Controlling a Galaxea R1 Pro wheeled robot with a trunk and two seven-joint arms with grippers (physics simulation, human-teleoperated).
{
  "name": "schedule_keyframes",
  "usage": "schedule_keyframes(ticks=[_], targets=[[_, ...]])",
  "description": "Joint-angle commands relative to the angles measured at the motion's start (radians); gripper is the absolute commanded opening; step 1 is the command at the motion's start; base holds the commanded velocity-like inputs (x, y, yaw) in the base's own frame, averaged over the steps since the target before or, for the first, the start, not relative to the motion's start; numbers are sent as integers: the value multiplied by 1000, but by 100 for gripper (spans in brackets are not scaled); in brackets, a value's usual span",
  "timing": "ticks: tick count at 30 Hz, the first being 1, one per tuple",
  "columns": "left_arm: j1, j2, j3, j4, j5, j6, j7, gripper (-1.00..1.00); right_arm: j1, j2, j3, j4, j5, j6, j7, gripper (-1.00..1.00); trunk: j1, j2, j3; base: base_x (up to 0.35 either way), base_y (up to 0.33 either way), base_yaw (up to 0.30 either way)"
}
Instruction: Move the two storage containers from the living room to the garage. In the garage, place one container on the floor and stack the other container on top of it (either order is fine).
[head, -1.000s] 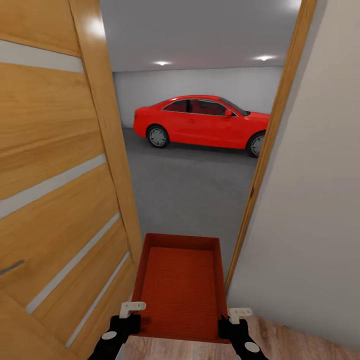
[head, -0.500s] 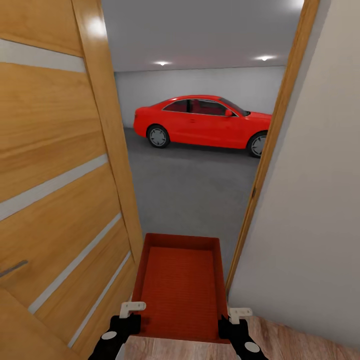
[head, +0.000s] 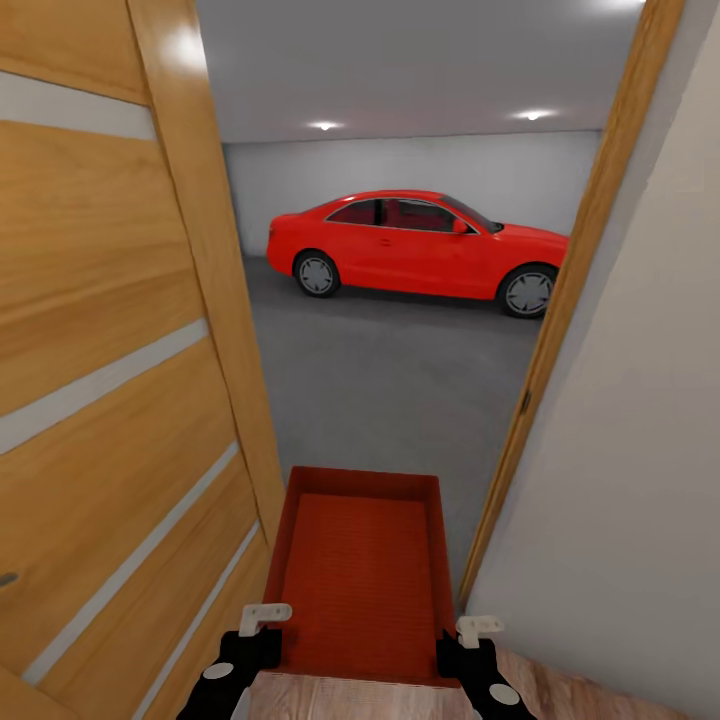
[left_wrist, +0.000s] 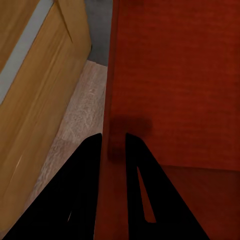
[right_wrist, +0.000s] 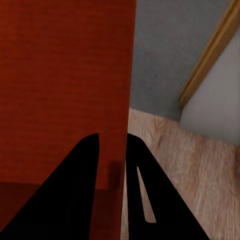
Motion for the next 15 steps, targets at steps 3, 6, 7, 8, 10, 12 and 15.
schedule_keyframes(ticks=[3,6,7,8,10,12,15], targets=[[-1,-62,-21,1,11,13,-15,-100,-1,-1,12,-2,-5,-5,-17,-100,1,-2,-2,88,1,0],[-1,-62,-21,1,11,13,-15,-100,-1,-1,12,-2,-5,-5,-17,-100,1,-2,-2,21,0,-112],[-1,-62,-21,1,11,13,-15,-100,-1,-1,12,-2,-5,-5,-17,-100,1,-2,-2,6,0,-223],[-1,-62,-21,1,11,13,-15,-100,-1,-1,12,-2,-5,-5,-17,-100,1,-2,-2,4,0,-238],[-1,-62,-21,1,11,13,-15,-100,-1,-1,12,-2,-5,-5,-17,-100,1,-2,-2,2,0,-251],[-1,-62,-21,1,11,13,-15,-100,-1,-1,12,-2,-5,-5,-17,-100,1,-2,-2,1,0,-259],[-1,-62,-21,1,11,13,-15,-100,-1,-1,12,-2,-5,-5,-17,-100,1,-2,-2,0,0,-263]])
